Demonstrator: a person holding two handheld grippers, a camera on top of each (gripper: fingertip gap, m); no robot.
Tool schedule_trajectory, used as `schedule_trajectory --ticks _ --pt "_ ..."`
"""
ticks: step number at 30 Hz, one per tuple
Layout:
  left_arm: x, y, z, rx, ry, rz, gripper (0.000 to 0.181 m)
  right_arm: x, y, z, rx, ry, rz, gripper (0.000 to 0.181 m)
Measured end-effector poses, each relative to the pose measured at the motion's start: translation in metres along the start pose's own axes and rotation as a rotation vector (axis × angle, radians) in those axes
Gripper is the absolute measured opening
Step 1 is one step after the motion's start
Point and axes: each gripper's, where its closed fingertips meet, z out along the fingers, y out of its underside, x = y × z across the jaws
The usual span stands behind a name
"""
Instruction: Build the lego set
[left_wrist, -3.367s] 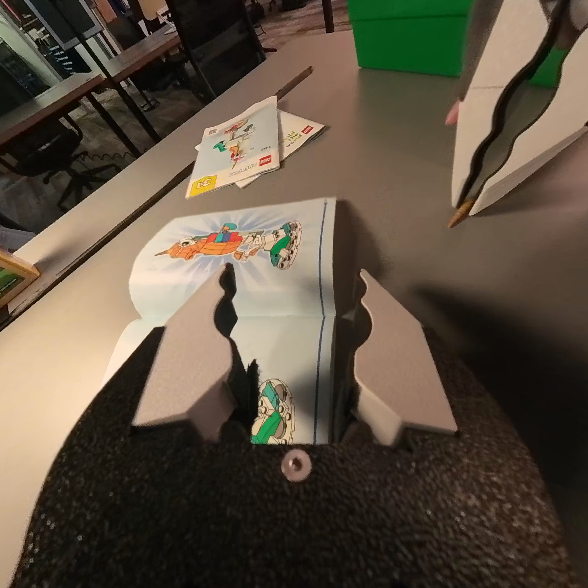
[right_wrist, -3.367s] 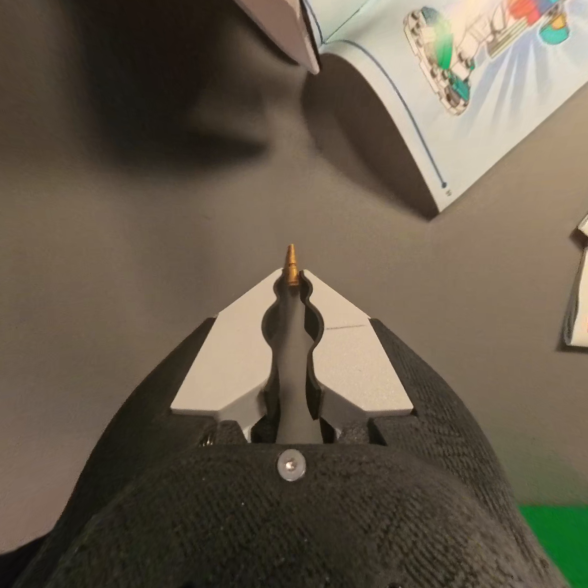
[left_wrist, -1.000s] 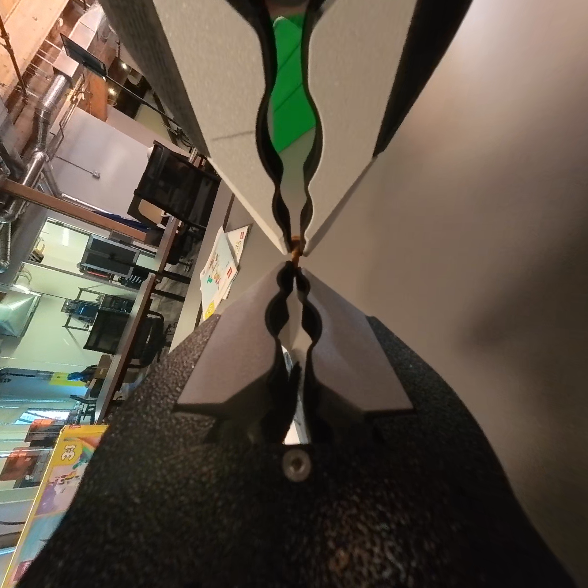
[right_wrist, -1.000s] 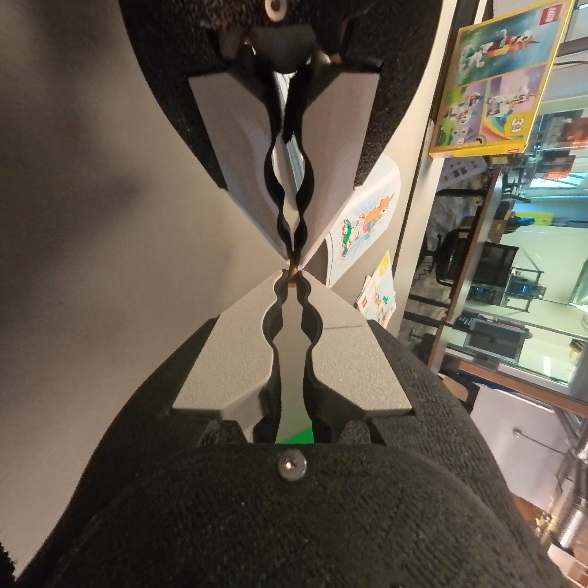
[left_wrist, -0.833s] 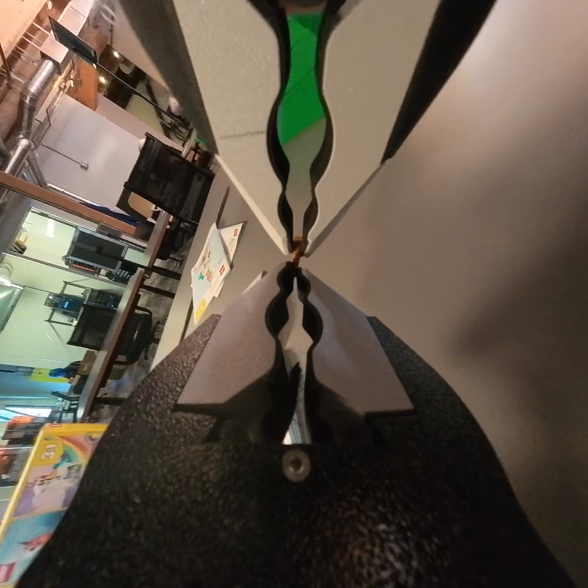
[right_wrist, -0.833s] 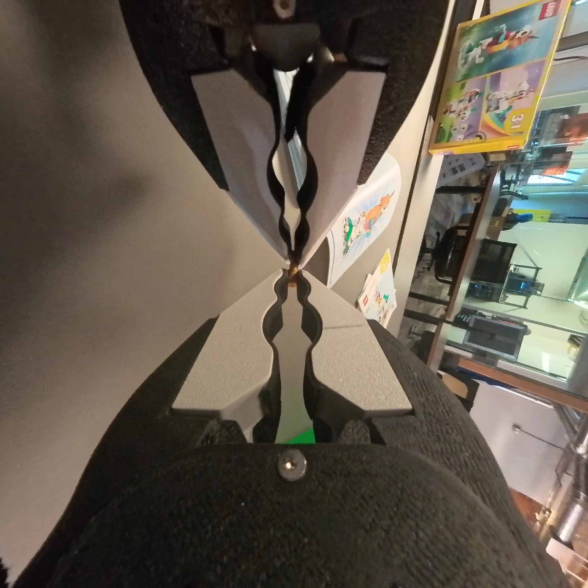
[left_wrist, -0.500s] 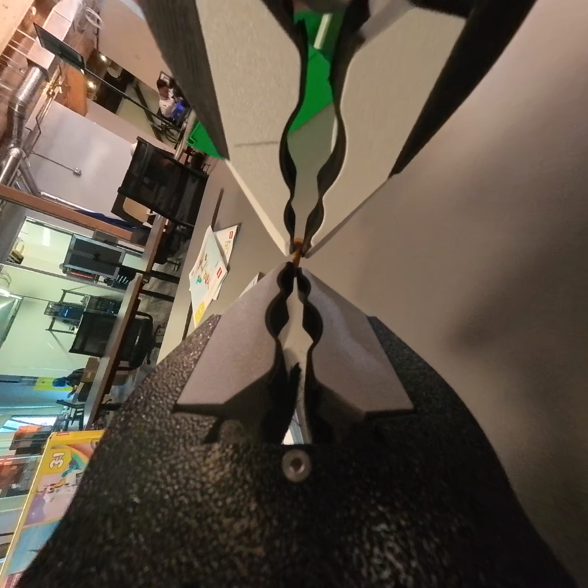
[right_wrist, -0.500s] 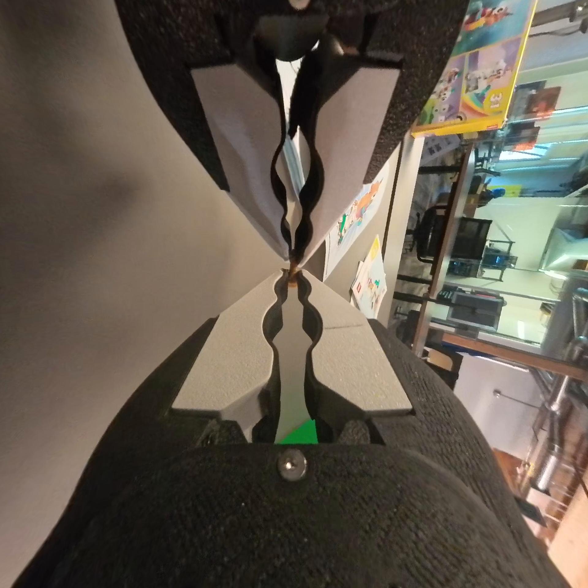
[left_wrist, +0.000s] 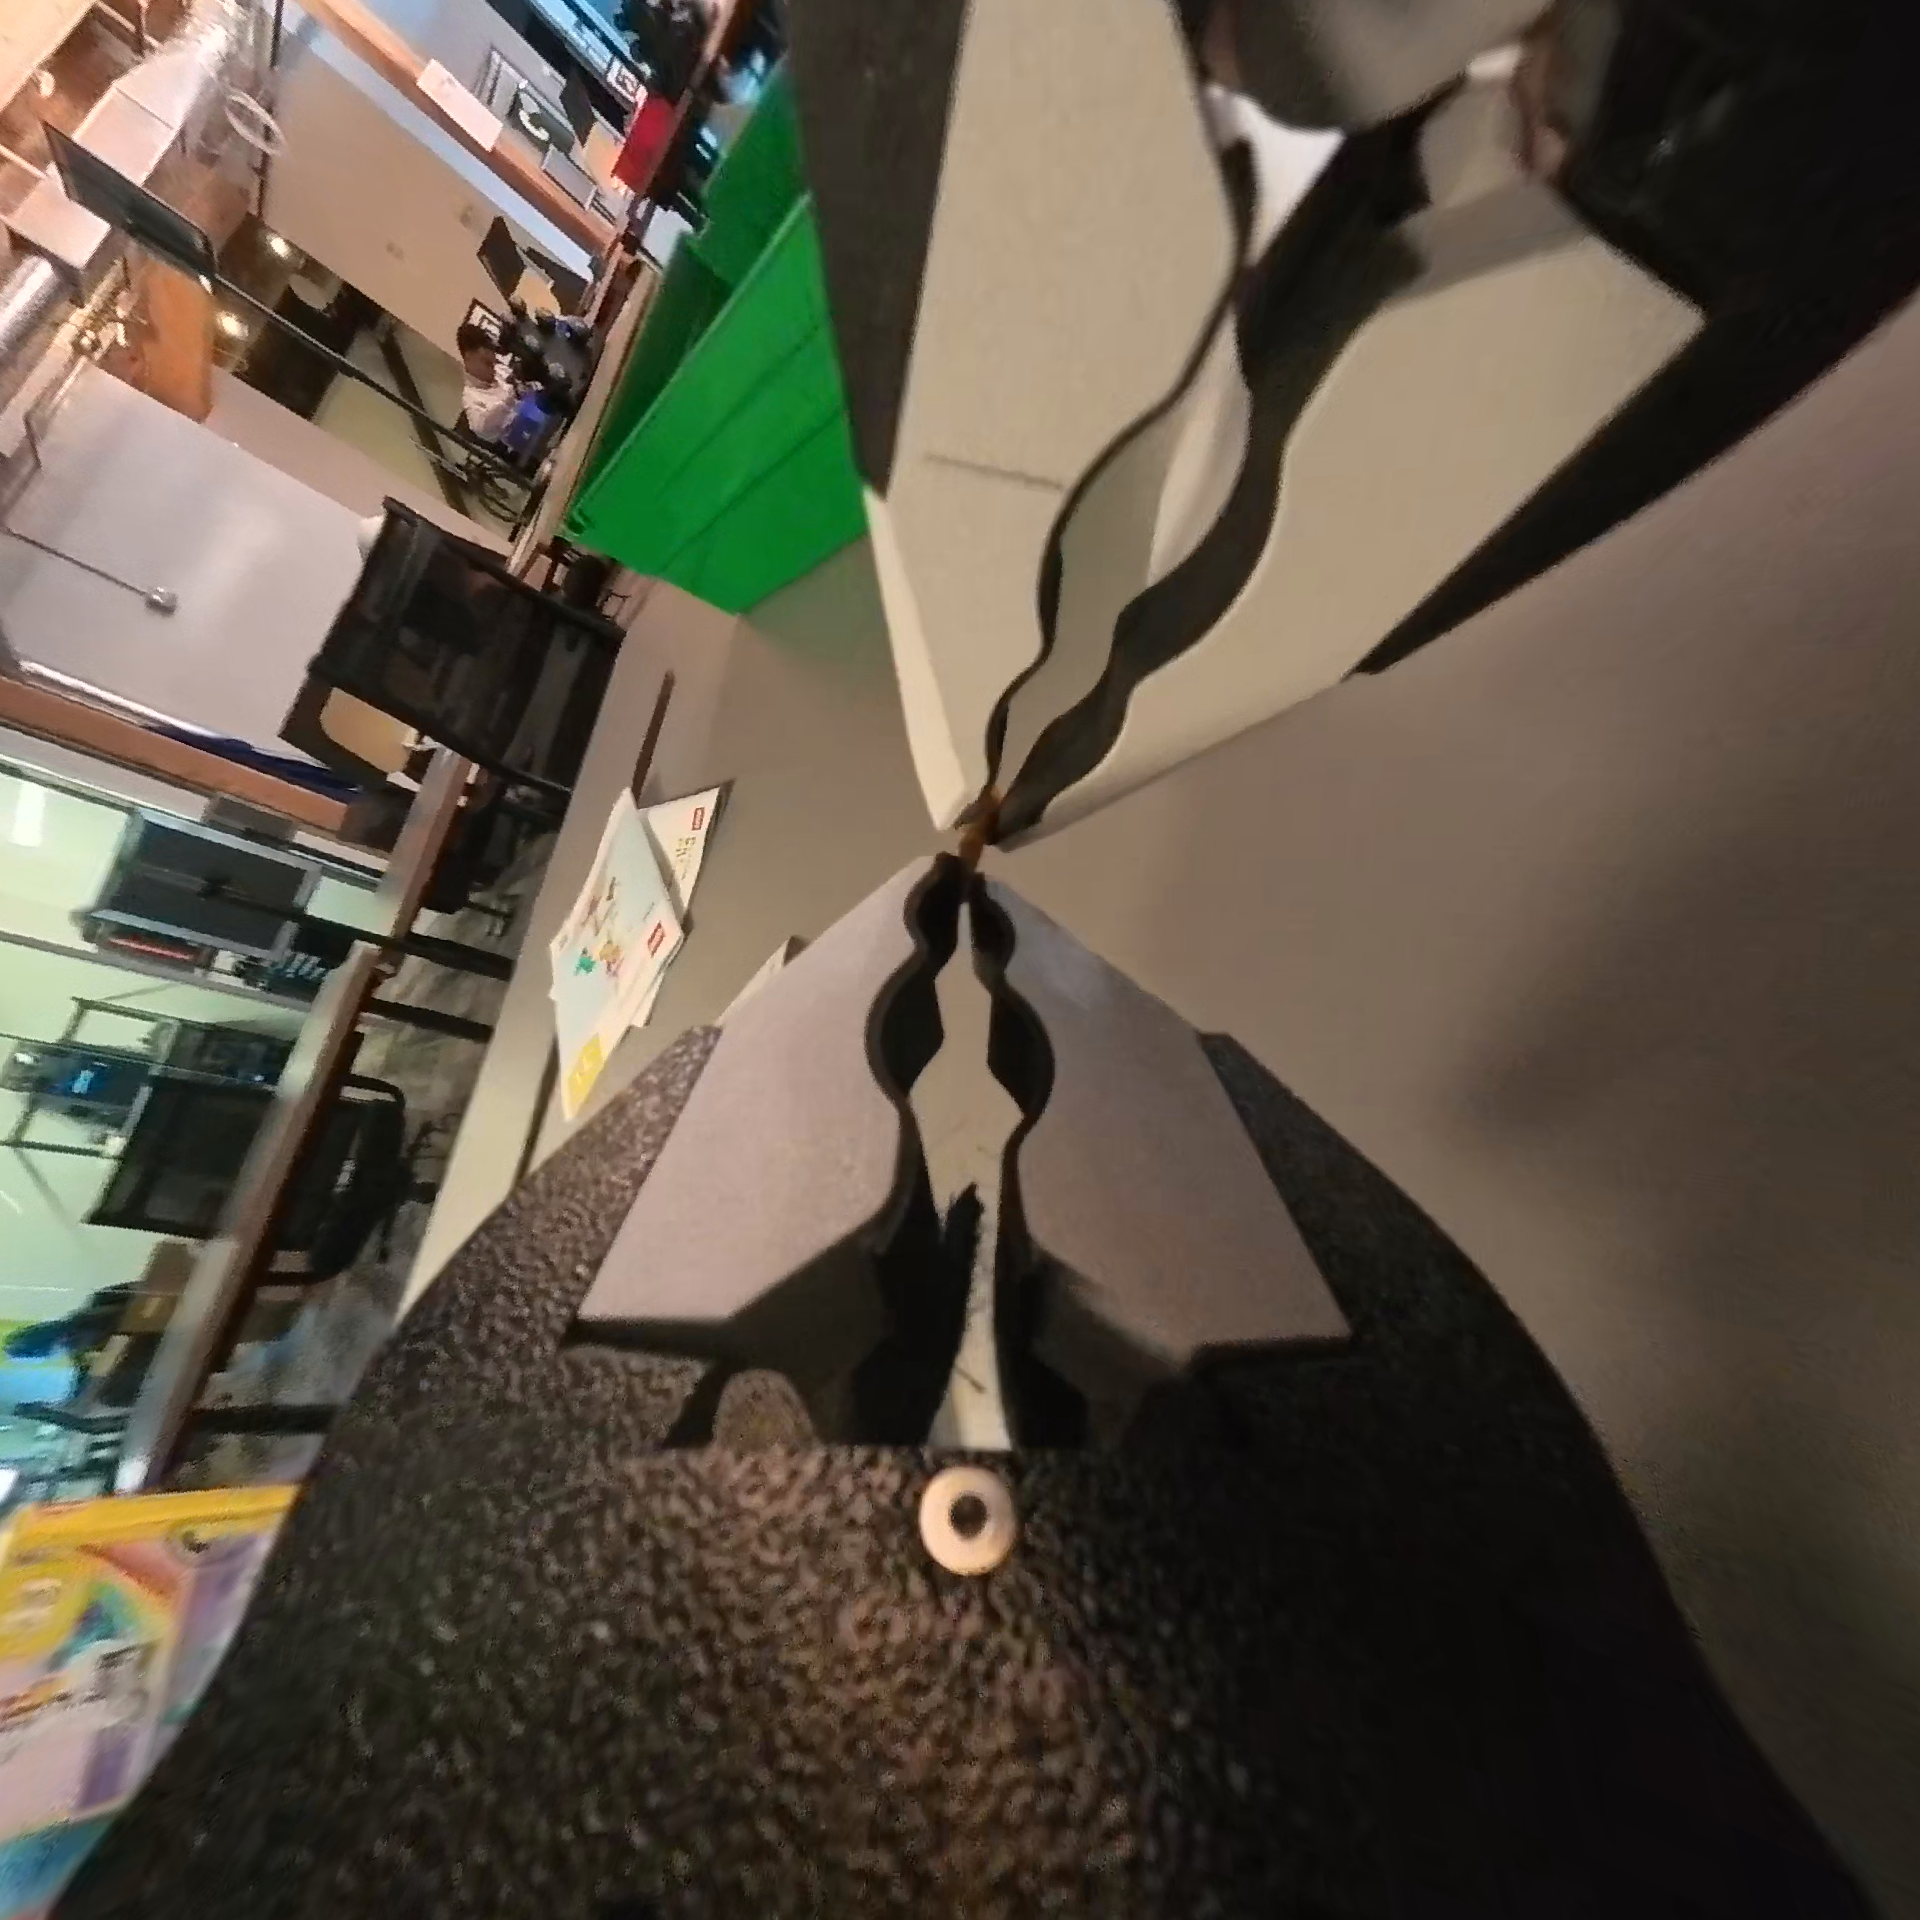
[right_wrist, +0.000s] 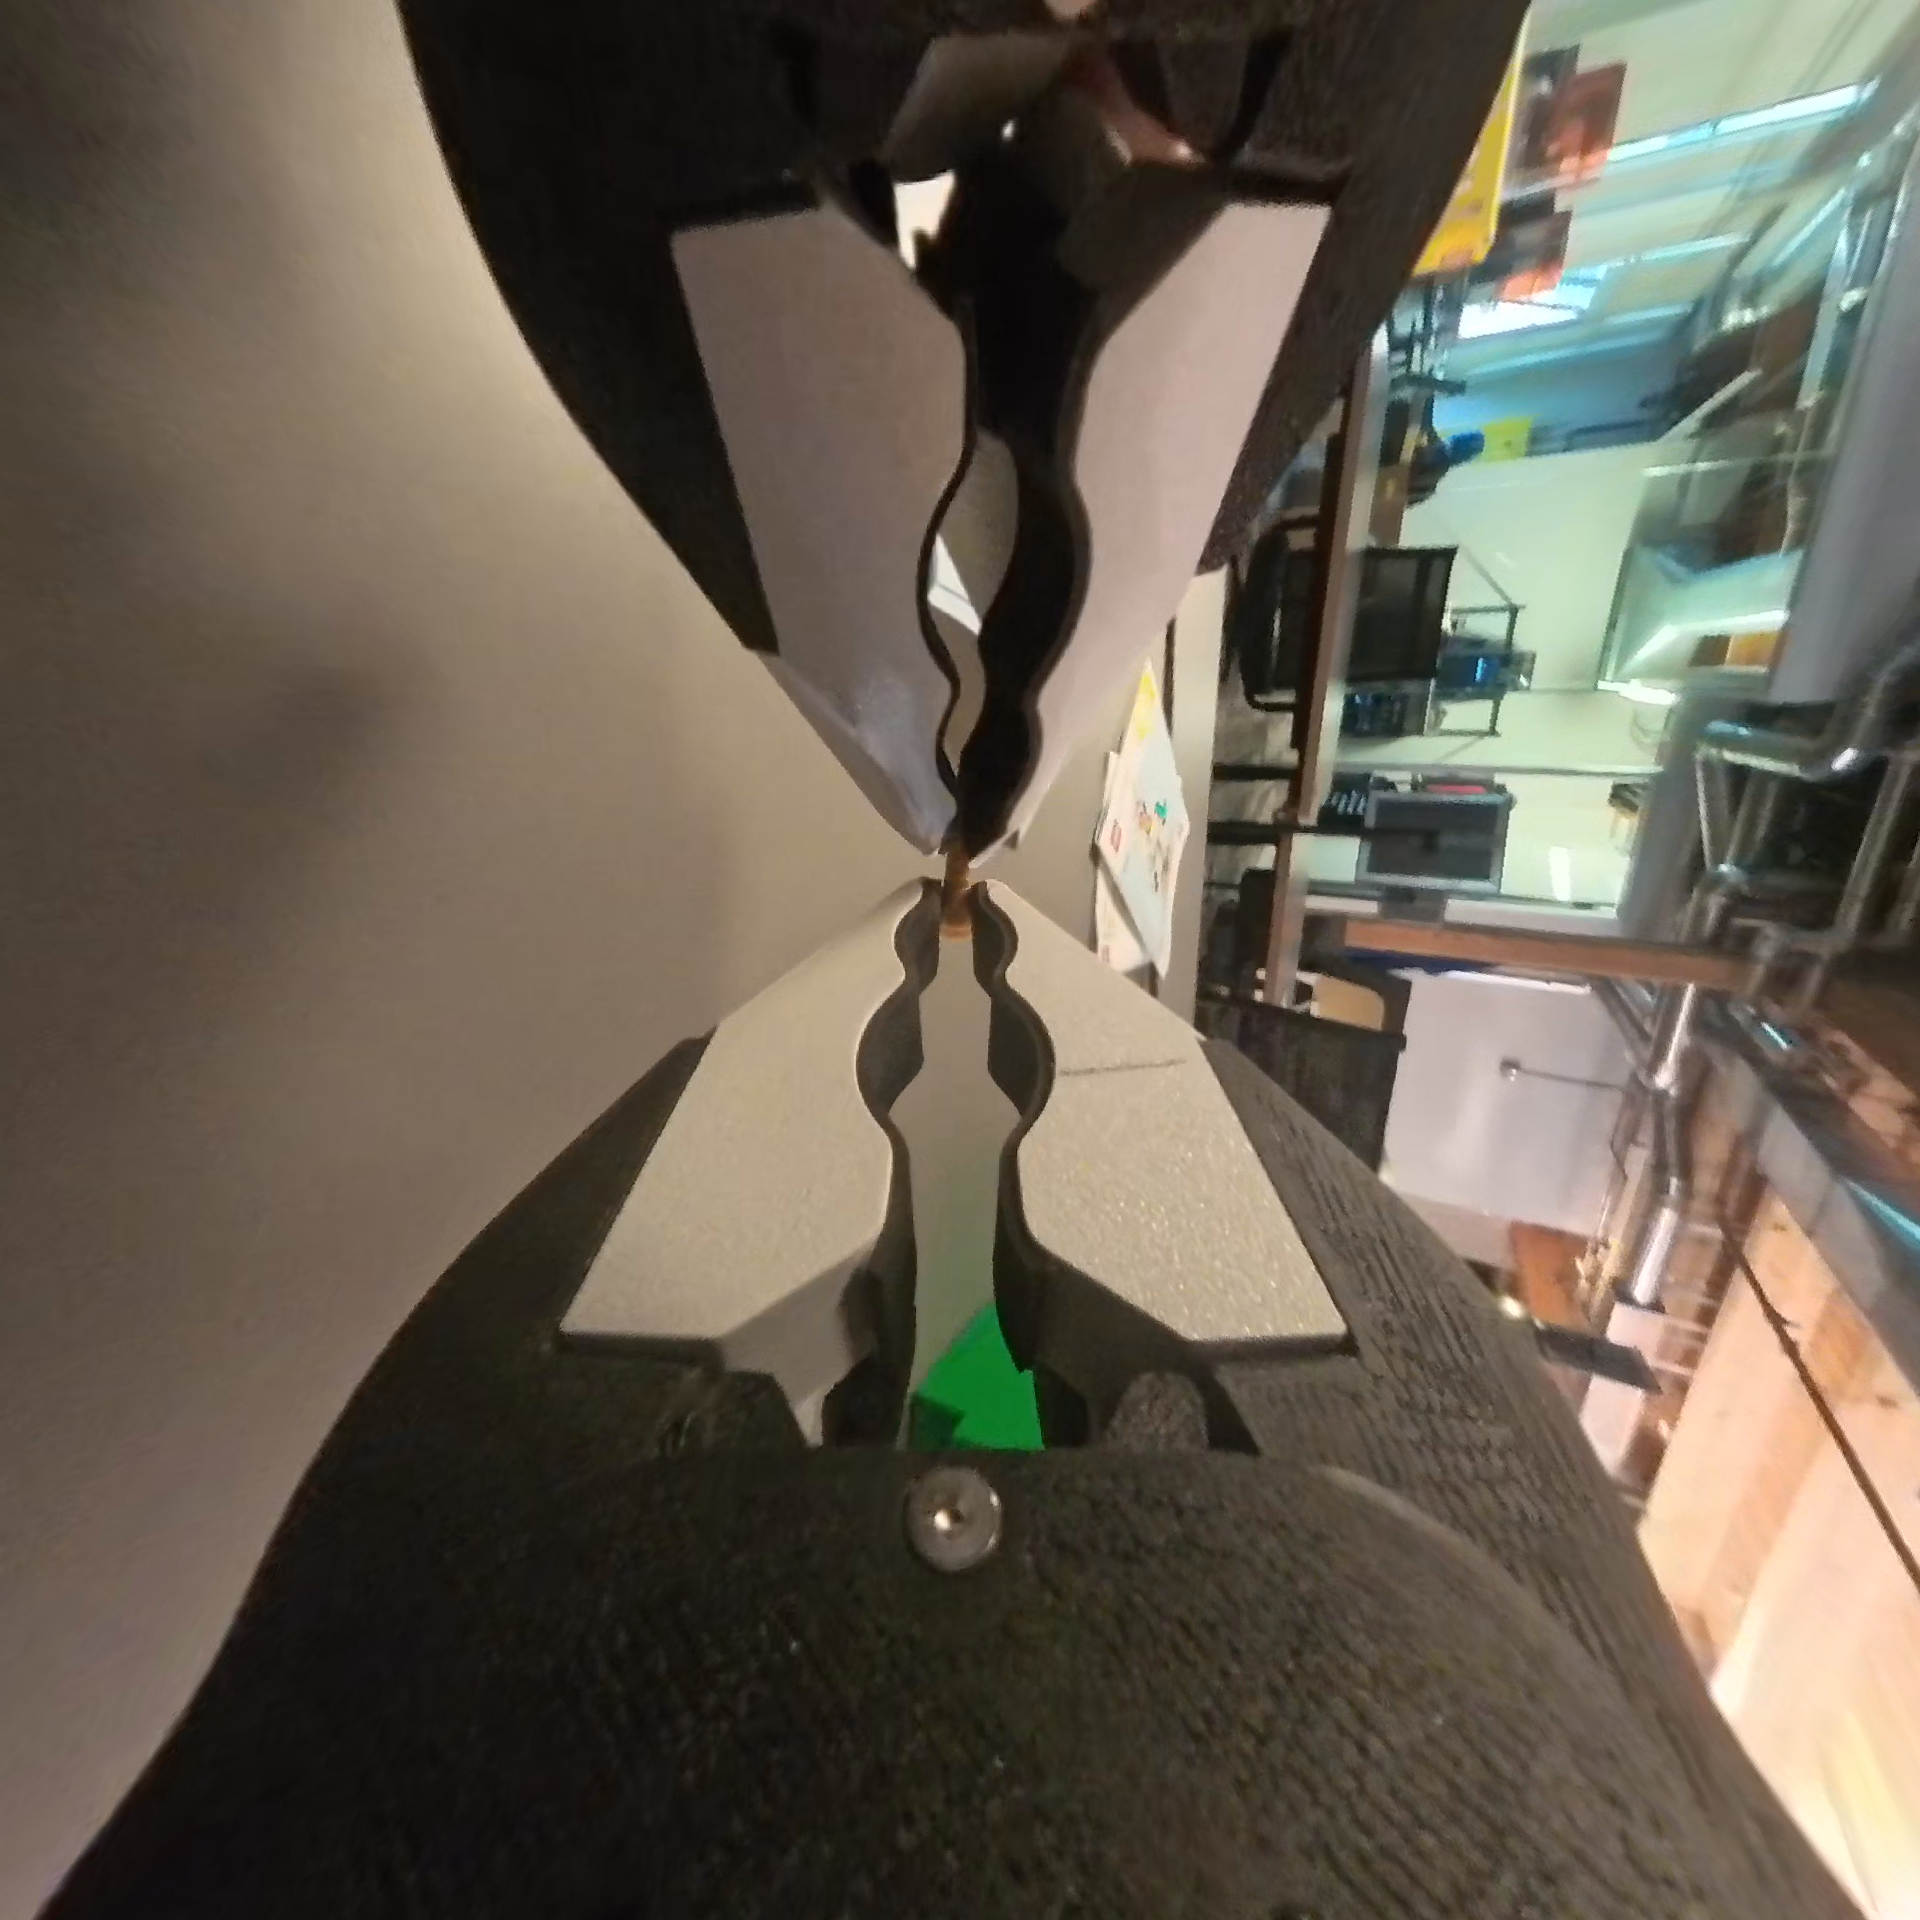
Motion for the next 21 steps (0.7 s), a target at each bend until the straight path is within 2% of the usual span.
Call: schedule_trajectory --ticks 1,2,5,8,11,13,15,17,21 --pt "-0.002 -0.003 -0.002 0.016 -0.008 -0.035 0.0 0.002 0.0 -0.003 -0.016 0.016 0.0 0.004" --pt "-0.004 -0.007 -0.005 0.03 -0.021 -0.06 0.001 0.005 0.001 -0.005 -0.034 0.032 0.002 0.004" --pt "-0.021 -0.012 -0.019 0.068 -0.105 -0.143 0.044 0.015 0.005 -0.014 -0.048 0.078 0.142 0.004" --pt "-0.03 -0.016 -0.04 0.175 -0.134 -0.228 0.061 0.026 -0.006 -0.027 0.13 0.071 0.644 0.004" --pt "-0.026 -0.036 -0.07 0.409 -0.093 -0.258 0.071 0.038 -0.039 -0.049 0.483 -0.116 1.235 0.003" --pt "-0.021 -0.047 -0.089 0.513 -0.08 -0.219 0.069 0.046 -0.06 -0.067 0.71 -0.299 1.509 0.003" --pt "-0.019 -0.052 -0.101 0.556 -0.092 -0.177 0.065 0.049 -0.072 -0.079 0.856 -0.437 1.663 0.003" --pt "-0.018 -0.057 -0.11 0.589 -0.109 -0.146 0.056 0.044 -0.08 -0.084 0.903 -0.534 1.719 0.003" --pt "-0.011 -0.064 -0.116 0.604 -0.121 -0.065 0.04 0.029 -0.095 -0.086 0.888 -0.646 1.712 0.003"
